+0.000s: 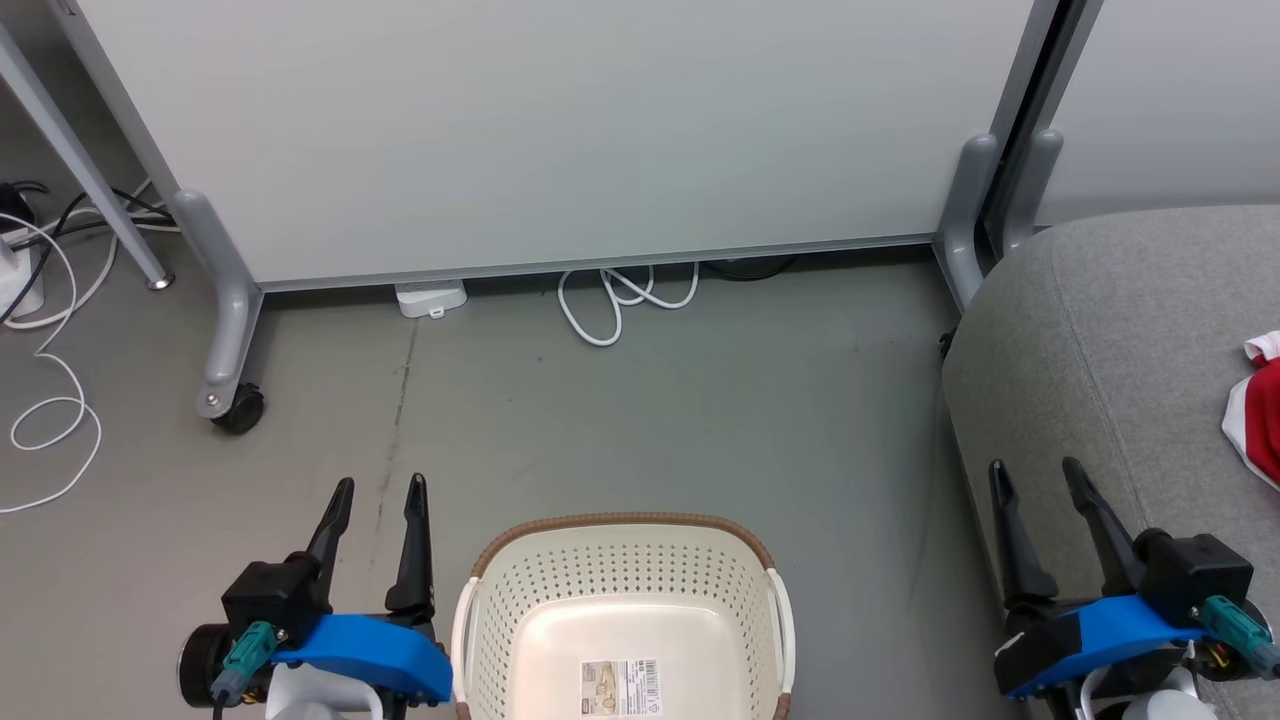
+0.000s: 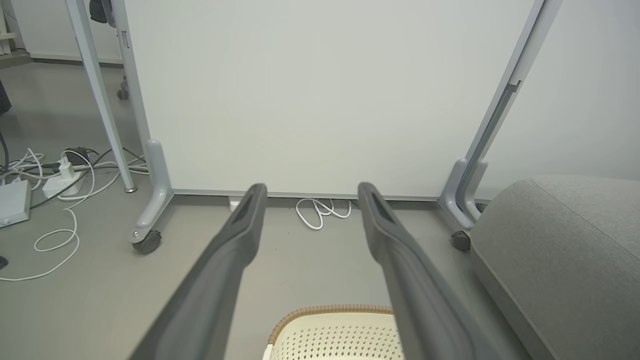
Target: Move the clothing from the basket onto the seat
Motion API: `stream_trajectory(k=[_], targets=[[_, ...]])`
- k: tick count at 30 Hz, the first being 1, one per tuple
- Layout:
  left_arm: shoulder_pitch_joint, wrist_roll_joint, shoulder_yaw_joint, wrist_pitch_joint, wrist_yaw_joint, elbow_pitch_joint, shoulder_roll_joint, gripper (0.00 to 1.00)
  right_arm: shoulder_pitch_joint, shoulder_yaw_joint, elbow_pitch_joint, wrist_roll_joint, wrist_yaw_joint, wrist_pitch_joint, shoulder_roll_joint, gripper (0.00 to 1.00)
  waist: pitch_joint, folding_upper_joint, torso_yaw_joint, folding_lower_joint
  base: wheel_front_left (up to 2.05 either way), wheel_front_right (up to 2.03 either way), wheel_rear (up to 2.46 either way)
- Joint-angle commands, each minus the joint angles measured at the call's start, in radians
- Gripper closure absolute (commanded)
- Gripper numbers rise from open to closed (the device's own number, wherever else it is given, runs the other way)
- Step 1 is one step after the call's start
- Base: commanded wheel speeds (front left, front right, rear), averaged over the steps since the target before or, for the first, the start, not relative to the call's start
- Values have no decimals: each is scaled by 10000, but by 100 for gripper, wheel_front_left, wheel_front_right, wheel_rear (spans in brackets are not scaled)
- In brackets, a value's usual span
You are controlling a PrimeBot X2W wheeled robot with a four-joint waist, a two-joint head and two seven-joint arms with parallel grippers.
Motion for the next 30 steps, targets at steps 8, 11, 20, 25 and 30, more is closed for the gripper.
stream_trajectory(k=[8, 11, 20, 25, 30], targets=[[383, -142, 34, 109, 0, 378, -78, 100, 91, -25, 493, 187, 0, 87, 19, 100, -27, -1, -7, 1, 0, 0, 0], [350, -707, 138, 280, -1, 306, -81, 100, 22, -94, 531, 783, 0, 255, 19, 100, -39, -1, -18, 1, 0, 0, 0], [315, -2322, 377, 713, 22, 10, -90, 100, -5, -108, 444, 2528, 0, 566, 17, 100, -72, -1, -49, 1, 0, 0, 0], [303, -3147, 493, 932, 48, -157, -95, 100, -24, -119, 403, 3411, 0, 727, 17, 100, -90, -1, -66, 1, 0, 0, 0], [292, -3928, 608, 1137, 69, -317, -100, 100, -52, -139, 376, 4242, 0, 888, 16, 100, -108, -1, -84, 1, 0, 0, 0]])
